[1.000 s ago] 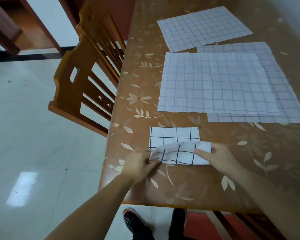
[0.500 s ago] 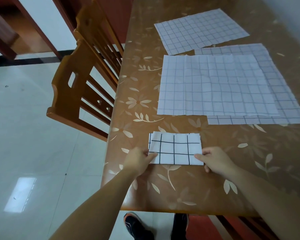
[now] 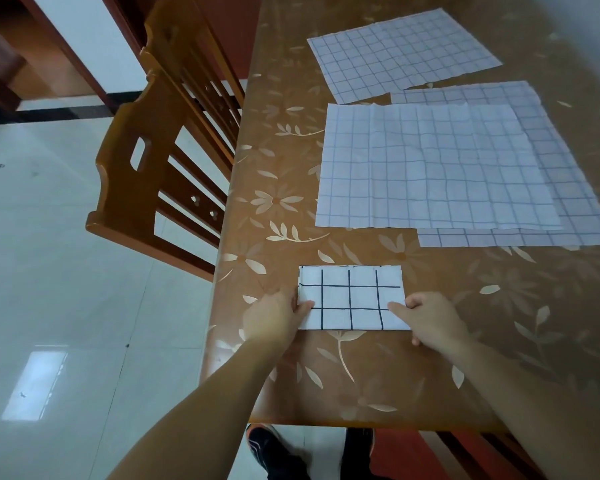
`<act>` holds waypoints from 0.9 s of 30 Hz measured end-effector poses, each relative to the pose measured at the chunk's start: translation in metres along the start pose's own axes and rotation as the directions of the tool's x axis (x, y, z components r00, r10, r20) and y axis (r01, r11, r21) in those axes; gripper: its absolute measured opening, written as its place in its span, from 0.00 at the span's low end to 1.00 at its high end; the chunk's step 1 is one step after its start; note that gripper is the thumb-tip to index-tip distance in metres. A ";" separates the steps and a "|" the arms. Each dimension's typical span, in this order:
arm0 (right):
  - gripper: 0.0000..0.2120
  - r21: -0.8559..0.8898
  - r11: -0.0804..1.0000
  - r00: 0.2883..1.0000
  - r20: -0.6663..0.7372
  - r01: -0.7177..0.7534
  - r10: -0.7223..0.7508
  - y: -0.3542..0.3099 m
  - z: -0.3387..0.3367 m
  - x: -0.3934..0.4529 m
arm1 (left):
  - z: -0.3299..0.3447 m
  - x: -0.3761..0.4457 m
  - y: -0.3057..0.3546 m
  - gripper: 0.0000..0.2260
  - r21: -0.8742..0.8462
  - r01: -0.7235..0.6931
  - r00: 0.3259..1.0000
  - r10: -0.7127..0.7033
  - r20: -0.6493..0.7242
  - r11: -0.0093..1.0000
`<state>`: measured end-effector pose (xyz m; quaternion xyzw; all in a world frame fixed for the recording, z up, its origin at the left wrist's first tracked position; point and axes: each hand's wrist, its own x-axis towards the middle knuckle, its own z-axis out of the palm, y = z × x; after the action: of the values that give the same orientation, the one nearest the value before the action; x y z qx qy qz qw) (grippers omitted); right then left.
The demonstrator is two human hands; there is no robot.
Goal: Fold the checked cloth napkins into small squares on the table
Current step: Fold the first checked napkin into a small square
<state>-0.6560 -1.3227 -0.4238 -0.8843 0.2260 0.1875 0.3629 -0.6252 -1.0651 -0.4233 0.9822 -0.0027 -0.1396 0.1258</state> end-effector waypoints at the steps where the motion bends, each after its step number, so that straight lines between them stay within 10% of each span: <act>1: 0.19 -0.010 1.000 1.000 -0.014 -0.001 0.001 0.000 0.001 0.001 | 0.002 -0.002 0.003 0.13 0.055 -0.135 0.983 0.141 -0.116 0.989; 5: 0.22 -0.009 1.000 0.999 -0.046 -0.020 0.019 -0.001 0.004 0.002 | 0.020 -0.004 0.037 0.16 0.126 -0.521 0.825 0.536 -0.180 0.844; 10: 0.19 -0.080 0.996 0.988 -0.147 0.032 -0.043 -0.002 0.001 -0.005 | 0.044 0.007 0.044 0.30 0.198 -0.392 0.920 0.384 0.080 0.898; 13: 0.10 -0.311 0.906 0.842 -0.369 0.287 -0.393 -0.008 0.006 -0.018 | 0.045 0.007 0.044 0.30 0.211 -0.398 0.917 0.386 0.099 0.893; 17: 0.25 -0.417 0.703 0.744 -0.090 0.576 -0.662 -0.040 0.045 -0.015 | 0.045 0.007 0.043 0.30 0.247 -0.407 0.913 0.387 0.130 0.879; 27: 0.32 -0.689 0.584 0.849 0.087 0.429 -0.521 0.015 0.031 0.020 | 0.035 0.027 0.001 0.35 0.310 -0.414 0.906 0.420 0.051 0.856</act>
<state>-0.6526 -1.3148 -0.4626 -0.9913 -0.0828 0.0977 0.0316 -0.6088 -1.0762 -0.4630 0.9667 -0.2362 -0.0978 -0.0045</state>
